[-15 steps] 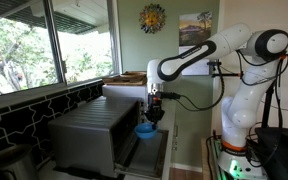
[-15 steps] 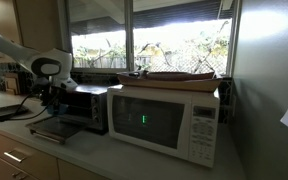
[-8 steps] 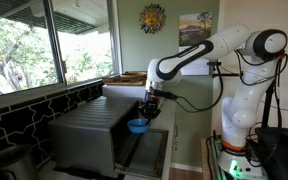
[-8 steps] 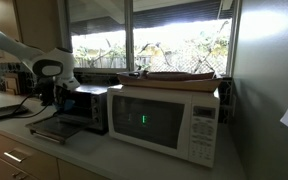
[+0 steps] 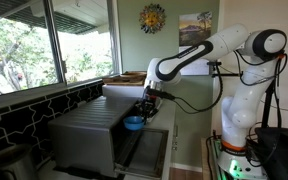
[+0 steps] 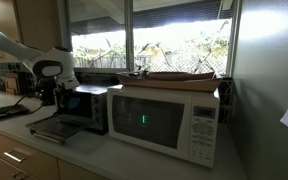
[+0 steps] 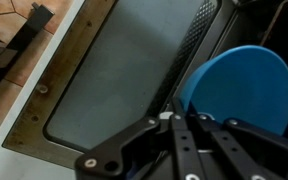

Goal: Open the microwave door, put the blue bowl in the microwave and then close the microwave door

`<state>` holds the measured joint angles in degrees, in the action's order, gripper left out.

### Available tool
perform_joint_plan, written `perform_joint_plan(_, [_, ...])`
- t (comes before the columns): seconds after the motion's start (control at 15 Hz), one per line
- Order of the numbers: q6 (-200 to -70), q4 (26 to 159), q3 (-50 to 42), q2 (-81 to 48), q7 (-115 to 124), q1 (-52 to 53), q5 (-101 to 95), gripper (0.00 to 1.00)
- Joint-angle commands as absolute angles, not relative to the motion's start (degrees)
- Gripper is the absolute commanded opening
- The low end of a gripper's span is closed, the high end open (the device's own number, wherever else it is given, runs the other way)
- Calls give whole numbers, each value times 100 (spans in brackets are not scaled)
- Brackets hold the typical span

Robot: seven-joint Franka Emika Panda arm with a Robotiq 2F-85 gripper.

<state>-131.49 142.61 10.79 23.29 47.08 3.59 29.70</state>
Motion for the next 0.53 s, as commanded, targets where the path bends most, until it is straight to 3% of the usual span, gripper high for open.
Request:
perform_joint_plan(0.0, [-13406,14213,1177,2186,5268,343,2802,4])
perform_joint_plan(0.47, [-13774,14107,1198,2017,5895,369,2579,4])
